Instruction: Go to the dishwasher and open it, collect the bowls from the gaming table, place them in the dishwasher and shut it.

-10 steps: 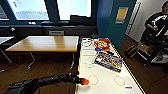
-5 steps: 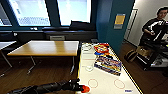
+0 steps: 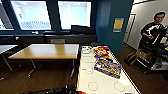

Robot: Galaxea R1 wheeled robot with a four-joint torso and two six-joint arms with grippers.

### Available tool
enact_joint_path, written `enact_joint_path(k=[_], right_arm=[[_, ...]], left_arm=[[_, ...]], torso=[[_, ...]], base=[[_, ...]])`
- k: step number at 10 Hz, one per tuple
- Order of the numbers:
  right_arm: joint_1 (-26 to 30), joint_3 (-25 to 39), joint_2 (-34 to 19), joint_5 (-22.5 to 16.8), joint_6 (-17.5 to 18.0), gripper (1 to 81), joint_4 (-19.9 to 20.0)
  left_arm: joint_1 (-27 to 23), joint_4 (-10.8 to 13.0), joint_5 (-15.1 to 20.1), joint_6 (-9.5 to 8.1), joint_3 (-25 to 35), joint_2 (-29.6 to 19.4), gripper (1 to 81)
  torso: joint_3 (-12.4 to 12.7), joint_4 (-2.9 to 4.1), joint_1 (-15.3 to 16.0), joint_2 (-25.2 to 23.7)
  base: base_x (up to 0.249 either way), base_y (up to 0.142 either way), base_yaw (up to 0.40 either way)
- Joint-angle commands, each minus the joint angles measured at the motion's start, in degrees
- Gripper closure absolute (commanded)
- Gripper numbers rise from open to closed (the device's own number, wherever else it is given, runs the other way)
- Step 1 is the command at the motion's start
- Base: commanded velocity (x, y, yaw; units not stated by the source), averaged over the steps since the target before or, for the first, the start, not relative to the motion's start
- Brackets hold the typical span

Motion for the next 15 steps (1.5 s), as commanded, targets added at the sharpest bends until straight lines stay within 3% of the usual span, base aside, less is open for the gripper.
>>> enact_joint_path(k=[1,3,4,9,12,15], right_arm=[[3.34,1.46,-2.19,-4.13,-0.27,81.1,-1.23],[3.34,0.93,-1.76,-4.13,-0.27,81.1,-1.31],[3.34,0.85,-1.76,-4.13,-0.27,81.1,-1.49],[2.99,0.49,-1.58,-4.13,-0.27,81.1,-1.49],[2.29,-2.04,0.43,-4.13,-0.35,81.1,-1.58],[0.89,-8.45,4.47,-4.13,-0.35,81.1,-2.19]], left_arm=[[-6.50,1.49,0.55,0.19,2.00,-0.68,81.1],[-4.39,1.40,-0.31,0.28,2.87,-3.38,81.1],[-3.07,1.40,-3.39,0.37,4.79,-6.19,81.1],[5.37,1.49,-11.93,0.54,11.14,-17.11,81.1],[15.29,3.85,-20.78,0.98,8.61,-22.03,81.1],[25.57,4.83,-27.46,0.98,0.44,-19.85,81.1]], torso=[[-0.06,0.00,0.00,0.00],[0.53,0.00,-0.06,-0.04],[0.48,0.00,-0.06,-0.04],[0.50,0.00,-0.06,-0.04],[0.53,0.00,-0.09,-0.04],[0.55,0.00,-0.09,-0.04]], base=[[0.000,0.000,0.000],[0.000,0.000,0.000],[0.000,0.000,0.000],[0.000,0.000,0.000],[0.000,0.000,0.000],[0.000,0.000,0.000]])
